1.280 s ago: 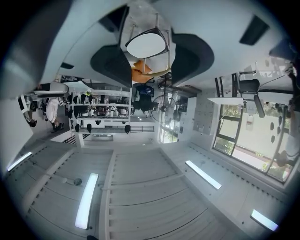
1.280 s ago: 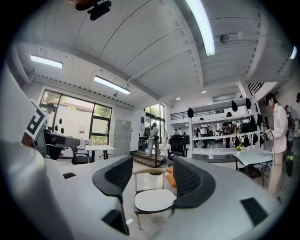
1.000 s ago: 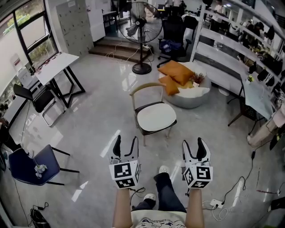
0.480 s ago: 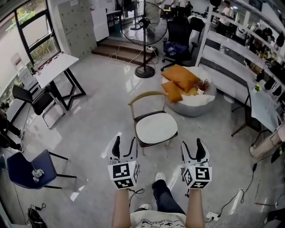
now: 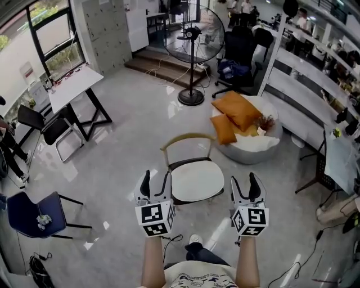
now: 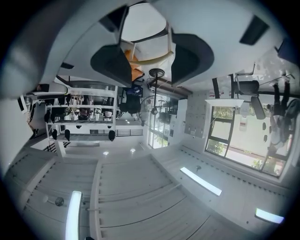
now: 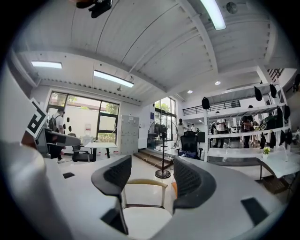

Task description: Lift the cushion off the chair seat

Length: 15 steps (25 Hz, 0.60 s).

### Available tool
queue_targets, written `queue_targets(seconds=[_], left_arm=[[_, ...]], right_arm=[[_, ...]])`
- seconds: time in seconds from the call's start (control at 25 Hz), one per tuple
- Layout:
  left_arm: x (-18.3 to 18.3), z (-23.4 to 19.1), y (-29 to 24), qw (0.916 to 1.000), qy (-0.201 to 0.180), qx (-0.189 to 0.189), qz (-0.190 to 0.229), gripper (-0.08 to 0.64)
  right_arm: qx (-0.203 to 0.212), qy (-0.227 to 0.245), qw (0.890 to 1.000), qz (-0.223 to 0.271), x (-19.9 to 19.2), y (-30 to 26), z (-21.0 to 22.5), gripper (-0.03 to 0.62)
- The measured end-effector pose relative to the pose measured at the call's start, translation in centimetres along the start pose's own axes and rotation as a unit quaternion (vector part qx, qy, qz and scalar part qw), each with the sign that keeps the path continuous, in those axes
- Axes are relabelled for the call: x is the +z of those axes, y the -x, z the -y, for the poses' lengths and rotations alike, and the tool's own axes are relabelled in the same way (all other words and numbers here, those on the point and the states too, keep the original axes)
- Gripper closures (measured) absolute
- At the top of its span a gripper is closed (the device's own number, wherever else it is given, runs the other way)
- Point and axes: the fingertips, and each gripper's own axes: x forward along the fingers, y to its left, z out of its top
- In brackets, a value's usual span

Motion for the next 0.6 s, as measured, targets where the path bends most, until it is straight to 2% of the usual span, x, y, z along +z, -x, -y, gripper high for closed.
queue_targets(seconds=[0.24,0.6], left_arm=[[0.4,0.1,-5.3,0.9997,0.008,0.022,-0.003,0.301],[-1.8,-1.3,-10.9,0.9983,0.011,0.043,-0.038,0.299]], right_arm=[[0.018,0.001,1.0,-0.006,0.1,-6.1,2.6,0.302],[0.03,-0.013,0.999,-0.038,-2.7,-12.4,4.1,0.302]])
